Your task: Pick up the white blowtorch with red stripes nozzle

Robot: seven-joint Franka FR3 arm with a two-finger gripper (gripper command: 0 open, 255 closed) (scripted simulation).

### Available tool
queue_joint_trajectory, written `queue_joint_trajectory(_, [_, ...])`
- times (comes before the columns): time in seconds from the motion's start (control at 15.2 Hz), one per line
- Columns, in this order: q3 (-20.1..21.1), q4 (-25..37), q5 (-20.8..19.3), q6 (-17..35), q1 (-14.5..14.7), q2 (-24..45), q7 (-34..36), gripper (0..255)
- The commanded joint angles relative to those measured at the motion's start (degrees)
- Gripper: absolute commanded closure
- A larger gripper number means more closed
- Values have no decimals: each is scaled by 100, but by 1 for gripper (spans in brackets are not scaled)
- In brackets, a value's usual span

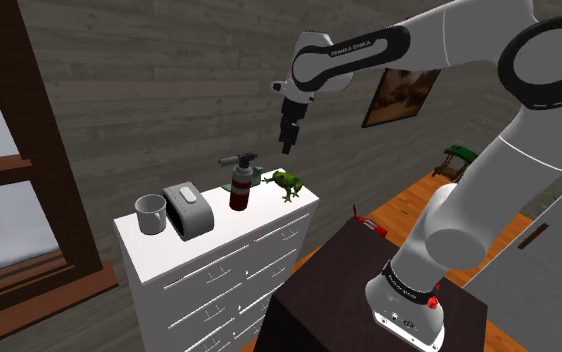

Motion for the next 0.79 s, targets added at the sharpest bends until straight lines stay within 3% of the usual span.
queue_joint_trajectory(0.0, [6, 335, 115, 191, 81, 498, -498, 0])
queue_joint_trajectory(0.46, [208, 1533, 428, 503, 133, 1918, -2022, 0])
queue_joint_trajectory(0.73, [226, 1409, 476, 772, 121, 2068, -2069, 0])
